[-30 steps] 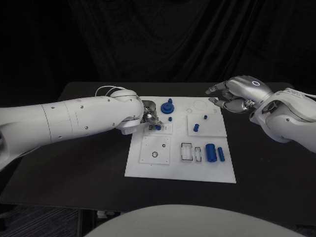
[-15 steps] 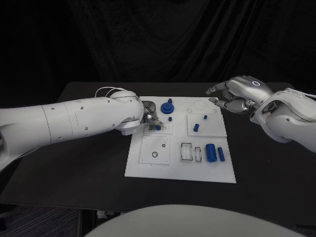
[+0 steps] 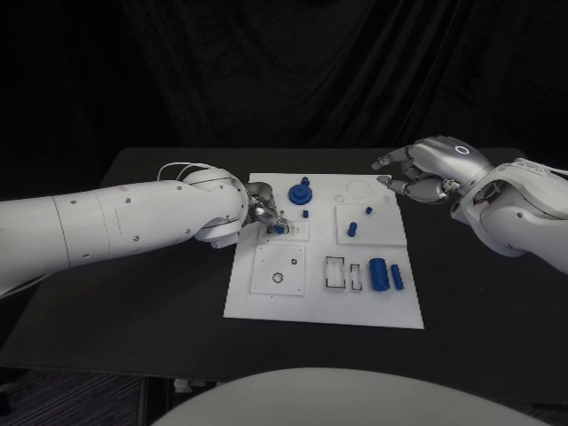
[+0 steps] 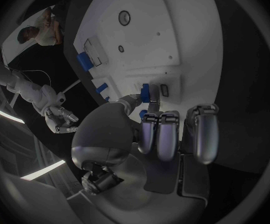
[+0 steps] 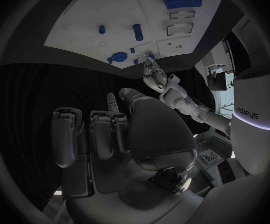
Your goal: Assemble the parts on the task board
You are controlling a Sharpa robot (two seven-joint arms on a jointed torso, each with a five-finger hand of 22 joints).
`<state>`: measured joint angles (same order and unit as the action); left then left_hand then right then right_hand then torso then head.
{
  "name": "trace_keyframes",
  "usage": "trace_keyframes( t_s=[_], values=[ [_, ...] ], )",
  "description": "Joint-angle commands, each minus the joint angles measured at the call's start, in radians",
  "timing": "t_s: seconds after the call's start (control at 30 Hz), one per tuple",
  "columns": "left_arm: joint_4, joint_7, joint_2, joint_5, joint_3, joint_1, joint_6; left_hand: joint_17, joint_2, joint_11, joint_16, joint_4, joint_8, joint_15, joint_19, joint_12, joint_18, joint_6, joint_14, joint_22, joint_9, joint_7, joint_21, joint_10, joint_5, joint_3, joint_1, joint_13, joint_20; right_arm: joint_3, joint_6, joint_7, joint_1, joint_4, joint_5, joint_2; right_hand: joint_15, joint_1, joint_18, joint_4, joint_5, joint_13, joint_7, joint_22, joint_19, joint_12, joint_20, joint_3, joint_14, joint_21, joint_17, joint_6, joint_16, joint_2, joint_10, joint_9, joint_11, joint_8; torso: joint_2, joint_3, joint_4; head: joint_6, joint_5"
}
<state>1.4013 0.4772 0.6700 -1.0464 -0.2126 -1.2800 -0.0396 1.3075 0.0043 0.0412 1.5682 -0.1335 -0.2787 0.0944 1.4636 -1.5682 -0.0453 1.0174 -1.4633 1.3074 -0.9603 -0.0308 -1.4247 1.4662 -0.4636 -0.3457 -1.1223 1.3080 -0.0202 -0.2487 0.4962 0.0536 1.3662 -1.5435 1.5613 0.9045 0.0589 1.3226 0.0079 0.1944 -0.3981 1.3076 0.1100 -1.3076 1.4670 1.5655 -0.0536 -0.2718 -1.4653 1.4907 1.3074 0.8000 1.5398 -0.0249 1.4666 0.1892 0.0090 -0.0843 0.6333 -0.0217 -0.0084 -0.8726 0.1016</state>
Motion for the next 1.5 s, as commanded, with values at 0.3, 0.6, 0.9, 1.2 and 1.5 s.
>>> trace_keyframes(
  t_s=[0.3, 0.6, 0.9, 1.2, 1.5],
  values=[
    [0.045, -0.113, 0.031, -0.021, 0.000, 0.004, -0.220, 0.263, -0.023, 0.008, 0.003, 0.060, -0.028, 0.005, 0.000, -0.003, -0.008, 0.004, -0.107, 0.072, -0.044, 0.008, 0.009, 0.105, -0.006, -0.114, 0.024, 0.263, 0.007, 0.001, 0.000, -0.022, -0.001, -0.005, 0.006, 0.005, -0.005, 0.008, 0.016, -0.002, -0.005, 0.263, -0.001, -0.232, 0.057, 0.005, -0.003, -0.006, -0.092, -0.006, 0.210, 0.006, -0.004, 0.003, 0.104, -0.001, 0.002, 0.006, -0.001, -0.0017, -0.0009, 0.000, 0.005],
    [0.053, -0.175, 0.045, -0.072, 0.000, 0.031, -0.359, 0.263, -0.022, 0.004, 0.003, 0.041, -0.032, 0.002, -0.006, -0.003, -0.010, -0.023, -0.107, 0.065, -0.065, 0.004, 0.019, 0.105, 0.006, -0.118, 0.034, 0.263, 0.005, 0.001, 0.010, -0.023, -0.001, -0.005, 0.006, 0.006, -0.005, 0.007, 0.016, -0.003, -0.005, 0.263, -0.001, -0.232, 0.057, 0.005, -0.003, -0.009, -0.092, -0.006, 0.212, 0.008, -0.003, 0.004, 0.104, -0.002, 0.001, 0.006, -0.003, -0.0016, -0.0006, 0.000, 0.011],
    [0.047, -0.161, 0.040, -0.134, 0.000, 0.064, -0.366, 0.263, -0.024, 0.002, 0.003, 0.040, -0.037, 0.000, -0.006, -0.003, -0.009, -0.033, -0.107, 0.067, -0.075, 0.002, 0.018, 0.105, 0.006, -0.117, 0.033, 0.263, 0.004, 0.001, 0.017, -0.024, -0.001, -0.006, 0.006, 0.009, -0.005, 0.007, 0.016, -0.003, -0.005, 0.263, -0.001, -0.232, 0.057, 0.005, -0.003, -0.009, -0.092, -0.006, 0.212, 0.008, -0.003, 0.004, 0.104, -0.002, 0.001, 0.006, -0.001, -0.0006, -0.0013, 0.000, 0.014],
    [0.034, -0.151, 0.032, -0.141, 0.000, 0.080, -0.358, 0.263, -0.022, 0.003, 0.003, 0.039, -0.047, 0.000, -0.007, -0.003, -0.010, -0.027, -0.107, 0.066, -0.084, 0.003, 0.020, 0.105, 0.002, -0.119, 0.031, 0.263, 0.003, 0.001, 0.020, -0.025, -0.001, -0.007, 0.006, 0.009, -0.005, 0.007, 0.016, -0.003, -0.006, 0.263, -0.001, -0.232, 0.058, 0.005, -0.003, -0.009, -0.092, -0.005, 0.212, 0.008, -0.003, 0.005, 0.104, -0.002, 0.001, 0.007, 0.000, -0.0006, -0.0007, 0.000, 0.015],
    [0.027, -0.142, 0.027, -0.142, 0.000, 0.094, -0.339, 0.263, -0.022, 0.004, 0.003, 0.037, -0.051, 0.001, -0.006, -0.003, -0.010, -0.025, -0.107, 0.068, -0.087, 0.004, 0.019, 0.105, 0.003, -0.118, 0.033, 0.263, 0.003, 0.001, 0.017, -0.026, -0.001, -0.008, 0.006, 0.009, -0.005, 0.006, 0.015, -0.003, -0.006, 0.263, -0.001, -0.232, 0.058, 0.005, -0.003, -0.010, -0.093, -0.004, 0.213, 0.008, -0.002, 0.006, 0.104, -0.002, 0.001, 0.007, 0.001, 0.0001, -0.0010, 0.000, 0.016]
  ],
)
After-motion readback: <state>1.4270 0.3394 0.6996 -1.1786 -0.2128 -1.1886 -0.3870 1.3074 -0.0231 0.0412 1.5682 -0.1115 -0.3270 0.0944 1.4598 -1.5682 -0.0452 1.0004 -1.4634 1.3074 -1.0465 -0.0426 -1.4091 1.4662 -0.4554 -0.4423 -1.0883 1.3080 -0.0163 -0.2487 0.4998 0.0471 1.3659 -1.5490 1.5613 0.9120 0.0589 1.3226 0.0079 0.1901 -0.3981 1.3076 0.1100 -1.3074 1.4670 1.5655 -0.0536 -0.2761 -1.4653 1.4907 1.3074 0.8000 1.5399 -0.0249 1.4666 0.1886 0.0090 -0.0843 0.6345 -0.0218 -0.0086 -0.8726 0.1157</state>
